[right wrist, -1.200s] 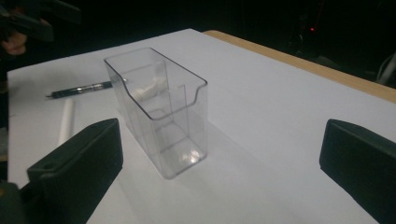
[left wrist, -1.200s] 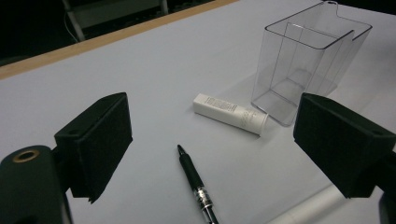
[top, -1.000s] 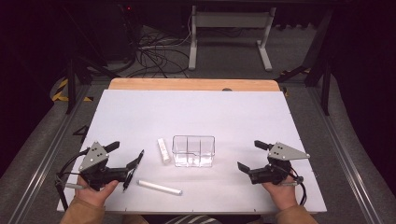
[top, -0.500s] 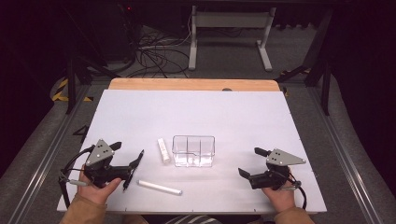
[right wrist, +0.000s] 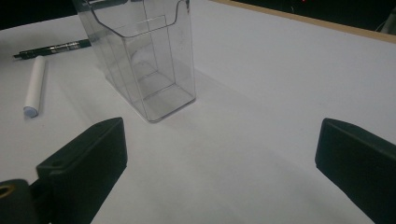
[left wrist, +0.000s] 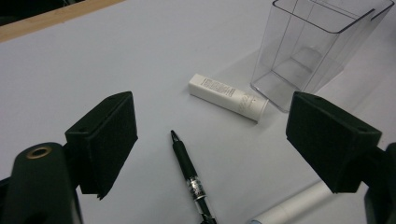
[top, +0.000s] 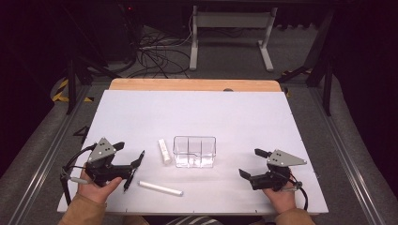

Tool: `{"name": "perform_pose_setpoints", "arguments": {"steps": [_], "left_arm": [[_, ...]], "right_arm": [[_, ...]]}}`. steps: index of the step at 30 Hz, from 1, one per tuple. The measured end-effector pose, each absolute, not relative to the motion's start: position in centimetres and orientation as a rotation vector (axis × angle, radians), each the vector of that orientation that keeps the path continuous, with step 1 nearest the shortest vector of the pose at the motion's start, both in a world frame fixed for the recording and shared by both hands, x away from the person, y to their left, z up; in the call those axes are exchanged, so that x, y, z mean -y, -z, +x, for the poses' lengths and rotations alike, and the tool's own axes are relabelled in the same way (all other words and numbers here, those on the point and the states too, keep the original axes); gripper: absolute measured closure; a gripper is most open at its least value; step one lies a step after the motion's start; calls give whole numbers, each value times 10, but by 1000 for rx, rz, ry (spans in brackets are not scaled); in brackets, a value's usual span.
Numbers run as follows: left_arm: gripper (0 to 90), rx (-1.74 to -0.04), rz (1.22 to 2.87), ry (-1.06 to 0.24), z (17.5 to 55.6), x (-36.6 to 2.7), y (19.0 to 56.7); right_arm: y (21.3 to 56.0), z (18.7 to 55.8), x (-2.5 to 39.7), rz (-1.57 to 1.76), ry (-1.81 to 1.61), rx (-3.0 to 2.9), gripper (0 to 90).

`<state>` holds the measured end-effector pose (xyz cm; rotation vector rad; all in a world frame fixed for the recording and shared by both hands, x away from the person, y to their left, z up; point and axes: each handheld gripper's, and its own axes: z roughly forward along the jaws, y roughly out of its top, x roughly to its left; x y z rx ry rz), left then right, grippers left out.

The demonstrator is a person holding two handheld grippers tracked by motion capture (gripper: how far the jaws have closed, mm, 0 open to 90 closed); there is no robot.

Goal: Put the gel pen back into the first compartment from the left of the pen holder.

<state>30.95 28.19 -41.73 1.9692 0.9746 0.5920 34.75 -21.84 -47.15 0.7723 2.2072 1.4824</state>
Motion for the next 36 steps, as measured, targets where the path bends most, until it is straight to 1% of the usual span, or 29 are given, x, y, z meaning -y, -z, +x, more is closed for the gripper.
{"name": "perform_pose_setpoints", "arguments": {"steps": [2,4,7,12,15,17,20,24,26,32,36], "left_arm": [[192,-1013,1984,-595,312,-280,417],[202,-1017,1997,-575,314,-280,417],[243,-1048,2013,-525,317,-277,416],[278,-1112,2040,-490,324,-273,415],[326,-1148,2103,-468,330,-272,417],[330,-1195,2126,-453,334,-269,419],[336,-1247,2125,-394,340,-267,422],[345,-1316,2142,-367,346,-266,425],[349,-1357,2144,-317,350,-266,426],[408,-1443,2176,-256,357,-263,431],[432,-1493,2219,-219,362,-262,435]], "right_arm": [[471,347,219,753,-1501,-2210,25],[471,345,218,732,-1518,-2207,25],[470,345,218,731,-1524,-2200,17],[471,345,218,743,-1519,-2185,0],[471,345,218,732,-1555,-2196,0],[471,345,217,729,-1556,-2200,0],[471,344,217,725,-1557,-2206,7],[471,344,217,721,-1558,-2207,9],[471,344,217,717,-1557,-2207,12],[471,343,217,717,-1558,-2206,13],[471,344,217,720,-1560,-2207,13]]}}
